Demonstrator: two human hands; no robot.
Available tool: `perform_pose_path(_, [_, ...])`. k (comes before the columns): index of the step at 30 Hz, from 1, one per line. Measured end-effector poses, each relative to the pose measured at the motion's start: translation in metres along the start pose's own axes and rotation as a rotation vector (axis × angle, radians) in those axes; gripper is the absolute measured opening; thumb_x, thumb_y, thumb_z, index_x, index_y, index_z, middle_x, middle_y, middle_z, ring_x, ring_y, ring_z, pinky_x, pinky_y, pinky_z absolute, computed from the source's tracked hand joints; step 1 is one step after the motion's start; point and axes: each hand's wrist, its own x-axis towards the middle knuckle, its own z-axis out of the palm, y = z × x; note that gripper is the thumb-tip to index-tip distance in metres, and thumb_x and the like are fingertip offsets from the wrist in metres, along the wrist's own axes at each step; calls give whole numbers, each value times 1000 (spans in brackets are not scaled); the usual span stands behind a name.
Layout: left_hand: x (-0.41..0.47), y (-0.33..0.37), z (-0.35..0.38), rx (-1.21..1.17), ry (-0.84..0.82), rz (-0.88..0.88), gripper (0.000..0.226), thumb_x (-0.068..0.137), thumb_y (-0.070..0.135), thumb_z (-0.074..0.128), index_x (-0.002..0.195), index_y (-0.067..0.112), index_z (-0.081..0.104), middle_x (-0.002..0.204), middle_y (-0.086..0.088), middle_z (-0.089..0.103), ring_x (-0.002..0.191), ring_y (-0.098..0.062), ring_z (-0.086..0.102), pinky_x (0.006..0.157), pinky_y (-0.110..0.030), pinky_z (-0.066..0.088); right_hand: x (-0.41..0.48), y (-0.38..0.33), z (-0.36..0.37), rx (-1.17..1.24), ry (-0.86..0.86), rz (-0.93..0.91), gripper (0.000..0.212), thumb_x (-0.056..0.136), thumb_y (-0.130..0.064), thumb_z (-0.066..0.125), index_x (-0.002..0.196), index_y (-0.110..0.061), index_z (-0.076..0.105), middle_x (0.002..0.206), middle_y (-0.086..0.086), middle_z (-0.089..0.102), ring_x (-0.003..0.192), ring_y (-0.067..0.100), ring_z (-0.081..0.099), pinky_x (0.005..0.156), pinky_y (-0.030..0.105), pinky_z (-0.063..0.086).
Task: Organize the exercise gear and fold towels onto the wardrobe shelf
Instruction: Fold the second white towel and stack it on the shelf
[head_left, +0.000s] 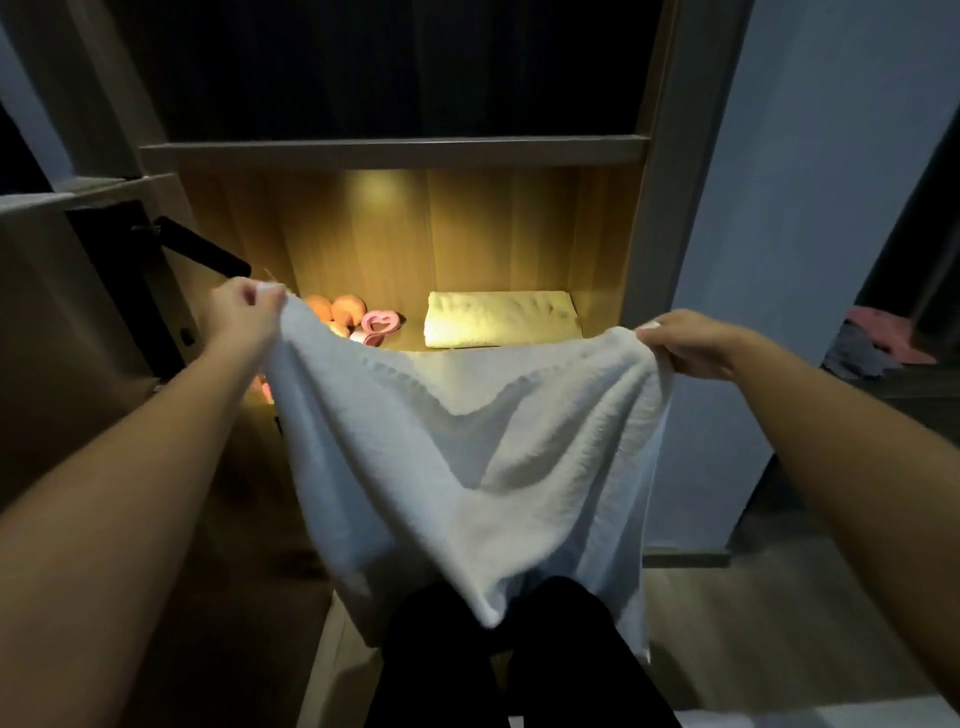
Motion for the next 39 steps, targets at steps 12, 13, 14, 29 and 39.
perform_pose_path(12, [16, -53, -52, 128, 173, -251, 29, 98, 24, 54, 114, 2, 63, 118, -24, 62, 112, -38, 57, 98, -40, 43, 44, 40, -46, -356, 616, 82, 30, 94, -21, 60, 94, 9, 66, 87, 24, 58, 81, 35, 55, 72, 36, 41])
perform_pose_path(13, [18, -54, -53, 150, 173, -249, 30, 98, 24, 54, 113, 1, 64, 117, -25, 62, 111, -39, 57, 98, -41, 43, 47, 37, -47, -354, 632, 73, 32, 95, -23, 59, 100, 8, 67, 92, 26, 61, 85, 38, 58, 74, 39, 44])
perform_pose_path(14, [20, -54, -53, 172, 172, -250, 32, 98, 24, 53, 114, -1, 64, 117, -26, 63, 111, -40, 58, 98, -41, 43, 48, 32, -46, -360, 654, 70, 34, 95, -25, 58, 104, 7, 67, 100, 28, 63, 93, 42, 59, 79, 41, 46])
perform_pose_path(29, [-7, 45, 25, -869, -144, -717, 21, 97, -5, 47, 78, 1, 50, 91, -11, 65, 60, -13, 62, 59, -21, 54, 23, -85, 54, 721, 171, 115, 17, 89, -9, 69, 102, 0, 64, 107, 16, 67, 87, 24, 69, 69, 31, 60])
perform_pose_path(39, [-84, 89, 79, -557, -416, -428, 10, 88, 12, 68, 91, 3, 65, 87, -11, 65, 79, -22, 63, 56, -26, 54, -38, -113, 137, 549, -205, -51, 4, 87, 6, 61, 91, 7, 62, 87, 16, 54, 83, 24, 56, 82, 35, 56])
